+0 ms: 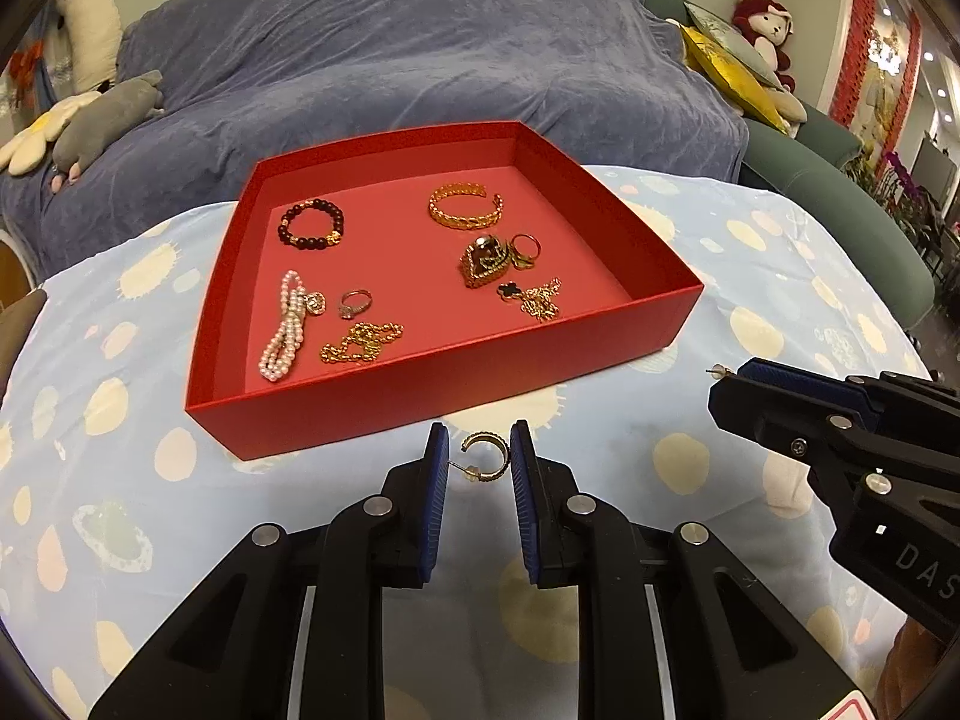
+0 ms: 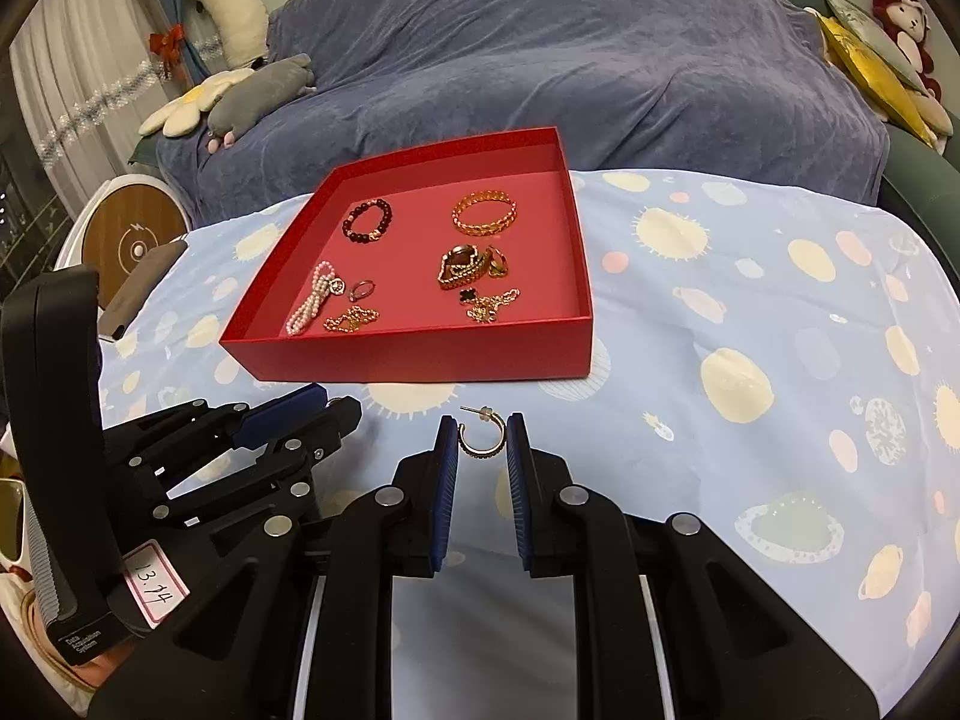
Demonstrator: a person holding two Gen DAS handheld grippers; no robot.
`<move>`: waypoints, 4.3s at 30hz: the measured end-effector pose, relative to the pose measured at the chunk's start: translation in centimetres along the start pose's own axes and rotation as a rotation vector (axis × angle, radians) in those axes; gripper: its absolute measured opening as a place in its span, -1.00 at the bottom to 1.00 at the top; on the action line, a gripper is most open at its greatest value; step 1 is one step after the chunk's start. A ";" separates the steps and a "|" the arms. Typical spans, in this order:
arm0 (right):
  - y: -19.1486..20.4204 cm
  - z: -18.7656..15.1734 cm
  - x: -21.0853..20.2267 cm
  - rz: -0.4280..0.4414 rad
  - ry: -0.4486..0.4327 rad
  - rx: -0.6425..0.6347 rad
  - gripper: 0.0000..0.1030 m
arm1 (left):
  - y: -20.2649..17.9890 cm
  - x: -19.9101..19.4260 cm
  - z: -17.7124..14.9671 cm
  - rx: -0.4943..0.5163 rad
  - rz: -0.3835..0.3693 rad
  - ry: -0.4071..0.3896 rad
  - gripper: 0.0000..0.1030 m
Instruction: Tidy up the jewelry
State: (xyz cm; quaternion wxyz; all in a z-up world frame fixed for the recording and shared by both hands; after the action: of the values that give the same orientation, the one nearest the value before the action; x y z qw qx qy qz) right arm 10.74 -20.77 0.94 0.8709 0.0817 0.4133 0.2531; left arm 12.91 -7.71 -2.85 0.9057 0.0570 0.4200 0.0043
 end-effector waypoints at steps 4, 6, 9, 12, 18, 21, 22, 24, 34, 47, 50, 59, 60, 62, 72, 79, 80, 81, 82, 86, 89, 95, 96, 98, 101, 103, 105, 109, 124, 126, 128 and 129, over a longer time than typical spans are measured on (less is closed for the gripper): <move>0.7 0.7 0.1 0.008 -0.013 -0.004 -0.69 | 1.2 -0.8 0.3 -0.025 0.001 -0.015 -0.65; 1.2 0.9 0.2 0.013 -0.017 -0.008 -0.69 | 1.8 -1.0 0.6 -0.038 0.005 -0.020 -0.65; 1.8 1.2 0.5 0.020 -0.017 -0.017 -0.69 | 2.5 -1.3 0.8 -0.053 0.011 -0.025 -0.65; 2.4 1.3 0.8 0.026 -0.014 -0.023 -0.69 | 3.1 -1.5 0.7 -0.062 0.015 -0.027 -0.65; 3.4 1.3 1.4 0.034 -0.009 -0.035 -0.69 | 4.1 -1.9 0.6 -0.075 0.023 -0.026 -0.65; 3.8 1.3 1.7 0.038 -0.005 -0.040 -0.69 | 4.7 -1.9 0.6 -0.083 0.028 -0.023 -0.65; 3.9 1.3 1.7 0.039 -0.005 -0.041 -0.69 | 4.9 -1.9 0.6 -0.086 0.029 -0.023 -0.65; 4.1 1.5 1.8 0.042 -0.006 -0.042 -0.69 | 5.3 -1.9 0.7 -0.095 0.032 -0.023 -0.65; 4.9 3.2 1.7 0.065 -0.040 -0.021 -0.69 | 7.0 -2.6 2.3 -0.162 0.021 -0.041 -0.65; 4.5 9.2 1.8 0.032 -0.117 -0.014 -0.69 | 8.8 -2.3 7.9 -0.205 0.047 -0.081 -0.65; 3.7 10.9 2.2 -0.002 -0.131 -0.015 -0.69 | 9.1 -1.2 9.5 -0.204 0.059 -0.087 -0.65; -0.6 12.3 6.3 -0.038 -0.098 0.056 -0.69 | 8.9 3.4 11.5 -0.195 0.068 -0.043 -0.64; -0.8 12.2 6.7 -0.040 -0.092 0.058 -0.69 | 8.9 3.8 11.5 -0.190 0.068 -0.039 -0.64; -1.0 12.2 7.7 -0.047 -0.076 0.052 -0.69 | 8.7 4.7 11.6 -0.184 0.070 -0.029 -0.64; -1.8 11.6 11.5 -0.062 -0.014 0.052 -0.69 | 8.7 8.0 11.6 -0.183 0.069 0.008 -0.64; -2.2 11.7 12.3 -0.064 -0.009 0.056 -0.69 | 8.9 9.0 11.4 -0.181 0.072 0.023 -0.64; -2.1 11.7 12.4 -0.064 -0.009 0.055 -0.69 | 9.0 9.1 11.4 -0.183 0.074 0.025 -0.64; -2.1 11.7 12.4 -0.063 -0.008 0.054 -0.69 | 9.1 9.1 11.3 -0.186 0.075 0.027 -0.64; -2.1 11.7 12.5 -0.062 -0.007 0.053 -0.69 | 9.2 9.2 11.3 -0.188 0.077 0.028 -0.64; -1.9 11.7 12.6 -0.059 -0.006 0.051 -0.69 | 9.2 9.3 11.3 -0.187 0.080 0.029 -0.64; -1.9 11.7 12.8 -0.058 -0.005 0.050 -0.69 | 9.2 9.4 11.3 -0.184 0.082 0.032 -0.64; -1.7 11.7 13.0 -0.060 -0.005 0.048 -0.66 | 9.1 9.6 11.1 -0.179 0.097 0.034 -0.62; -1.7 11.7 13.0 -0.061 -0.009 0.048 -0.66 | 9.2 9.7 11.1 -0.183 0.098 0.036 -0.61; -1.7 11.7 12.8 -0.058 -0.014 0.048 -0.65 | 9.4 9.6 11.1 -0.195 0.101 0.037 -0.57; -1.6 12.0 12.1 -0.059 -0.029 0.050 -0.65 | 9.7 9.0 11.3 -0.210 0.110 0.025 -0.31; -1.4 12.1 11.4 -0.060 -0.043 0.051 -0.52 | 9.9 8.5 11.3 -0.219 0.110 0.021 -0.27; -1.2 12.2 10.5 -0.063 -0.062 0.055 -0.32 | 10.3 7.9 11.4 -0.229 0.107 0.015 -0.26; -1.0 11.9 8.9 -0.062 -0.075 0.079 -0.31 | 11.0 6.4 11.4 -0.241 0.114 0.006 -0.25; 2.4 5.5 4.4 -0.043 -0.028 0.106 0.00 | 12.5 -1.0 5.3 -0.292 0.160 0.015 -0.16; 2.6 4.9 3.4 -0.041 -0.040 0.107 0.12 | 12.4 -1.7 4.5 -0.304 0.143 0.015 -0.16; 2.6 4.5 2.6 -0.040 -0.050 0.113 0.16 | 11.9 -2.4 4.0 -0.298 0.136 0.008 -0.16; 2.6 4.3 2.4 -0.040 -0.052 0.114 0.16 | 11.5 -2.7 3.8 -0.290 0.133 0.005 -0.15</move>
State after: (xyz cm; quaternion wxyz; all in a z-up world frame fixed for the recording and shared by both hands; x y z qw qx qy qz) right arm 14.30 -17.08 3.01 0.8801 0.1294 0.4060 0.2096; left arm 14.54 3.21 2.89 0.9011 -0.0467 0.4125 0.1252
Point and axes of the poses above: each gripper's, at about its wrist camera, not at the fingertips, and x roughly the way its jaws point, y to its left, z to its top, the point moved 2 cm from there along x, roughly the way its jaws point, and after that the axes turned 13 degrees about z, right-handed, at the moved point
